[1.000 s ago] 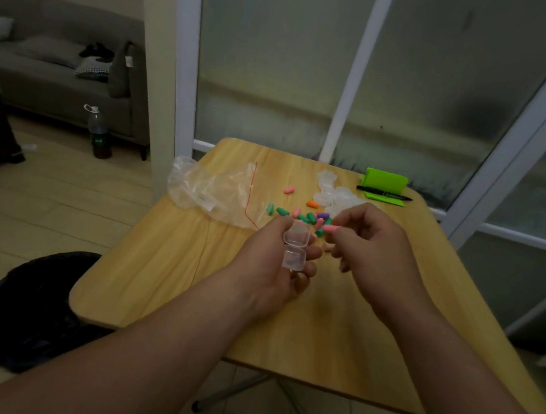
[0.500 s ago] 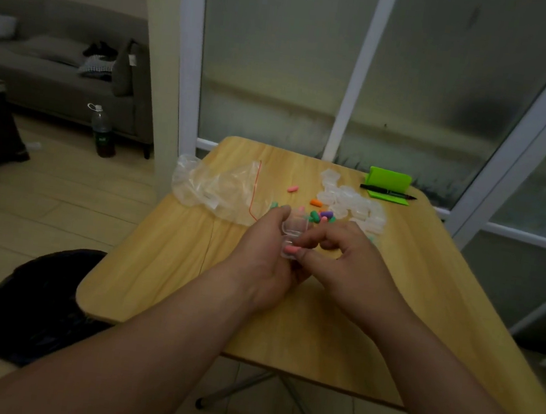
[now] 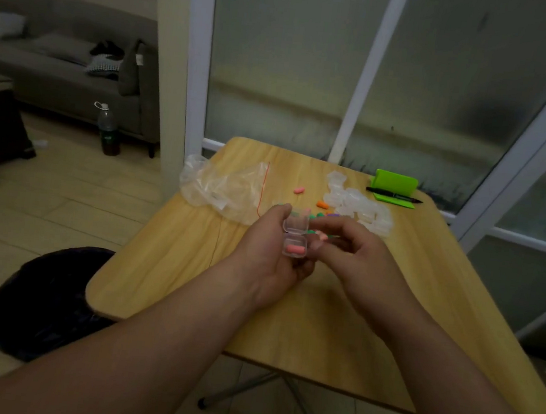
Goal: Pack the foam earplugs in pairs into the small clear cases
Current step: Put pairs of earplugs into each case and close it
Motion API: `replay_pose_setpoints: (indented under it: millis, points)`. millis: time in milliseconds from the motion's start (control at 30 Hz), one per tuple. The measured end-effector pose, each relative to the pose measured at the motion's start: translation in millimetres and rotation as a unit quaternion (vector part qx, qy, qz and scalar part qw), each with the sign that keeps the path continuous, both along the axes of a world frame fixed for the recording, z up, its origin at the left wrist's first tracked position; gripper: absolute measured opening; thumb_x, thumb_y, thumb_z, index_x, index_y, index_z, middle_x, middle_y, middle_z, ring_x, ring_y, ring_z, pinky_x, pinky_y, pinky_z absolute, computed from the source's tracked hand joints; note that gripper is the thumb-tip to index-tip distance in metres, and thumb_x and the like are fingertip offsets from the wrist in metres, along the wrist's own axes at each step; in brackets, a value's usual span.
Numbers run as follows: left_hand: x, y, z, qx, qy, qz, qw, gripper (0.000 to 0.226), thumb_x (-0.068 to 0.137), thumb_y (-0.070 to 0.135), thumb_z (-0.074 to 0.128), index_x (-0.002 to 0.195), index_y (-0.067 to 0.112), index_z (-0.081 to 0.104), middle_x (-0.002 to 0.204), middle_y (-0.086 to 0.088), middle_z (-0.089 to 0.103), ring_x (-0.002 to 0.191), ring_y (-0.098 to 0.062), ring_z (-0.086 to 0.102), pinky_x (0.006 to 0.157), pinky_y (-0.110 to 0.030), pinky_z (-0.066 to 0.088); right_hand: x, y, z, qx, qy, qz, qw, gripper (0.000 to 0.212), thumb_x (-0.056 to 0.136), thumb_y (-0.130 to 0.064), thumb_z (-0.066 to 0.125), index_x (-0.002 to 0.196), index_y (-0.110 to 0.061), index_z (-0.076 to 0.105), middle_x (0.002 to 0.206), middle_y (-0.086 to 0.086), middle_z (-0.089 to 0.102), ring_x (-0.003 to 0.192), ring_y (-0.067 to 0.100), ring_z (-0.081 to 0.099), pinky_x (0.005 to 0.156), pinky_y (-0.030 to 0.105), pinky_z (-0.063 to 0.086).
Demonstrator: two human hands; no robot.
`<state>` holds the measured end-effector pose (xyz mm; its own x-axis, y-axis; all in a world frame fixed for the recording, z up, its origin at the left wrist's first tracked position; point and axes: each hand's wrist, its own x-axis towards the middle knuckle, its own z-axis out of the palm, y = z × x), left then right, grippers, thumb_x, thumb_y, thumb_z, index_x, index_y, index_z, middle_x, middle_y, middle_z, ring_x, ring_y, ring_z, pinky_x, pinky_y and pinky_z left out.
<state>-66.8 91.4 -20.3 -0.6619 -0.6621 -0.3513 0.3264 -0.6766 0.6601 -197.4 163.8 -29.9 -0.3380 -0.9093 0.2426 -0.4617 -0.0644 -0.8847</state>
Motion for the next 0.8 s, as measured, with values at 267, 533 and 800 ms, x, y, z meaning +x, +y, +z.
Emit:
replay_pose_setpoints:
  millis: [267,533,800]
  points:
    - [7,-9,-7,-0.002,-0.049,0.063,0.997,0.04,0.105,0.046,0.04,0.105,0.015,0.065,0.063,0.0,0.058,0.048,-0.01,0.041,0.053,-0.027,0.033,-38,-15,-15,0.049,0.145,-0.159,0.975,0.023,0.097,-0.01,0.065,0.102,-0.031,0.072,0.1,-0.015,0.07,0.092,0.001,0.064,0.076,0.029,0.048]
    - [10,-15,-8,-0.006,-0.037,0.061,0.997,0.038,0.105,0.046,0.039,0.104,0.016,0.061,0.063,0.0,0.056,0.041,-0.009,0.041,0.049,-0.024,0.032,-29,-37,-24,0.096,0.35,-0.163,0.917,0.034,0.098,-0.022,0.057,0.129,-0.03,0.07,0.114,0.001,0.064,0.104,0.022,0.063,0.082,0.039,0.054]
    - [10,-17,-7,-0.007,-0.035,0.054,0.998,0.039,0.106,0.047,0.038,0.108,0.015,0.061,0.065,0.001,0.054,0.04,-0.008,0.041,0.047,-0.022,0.032,-32,-46,-27,0.105,0.374,-0.15,0.909,0.011,0.096,-0.039,0.069,0.106,-0.036,0.073,0.097,-0.005,0.05,0.09,0.019,0.059,0.07,0.035,0.046]
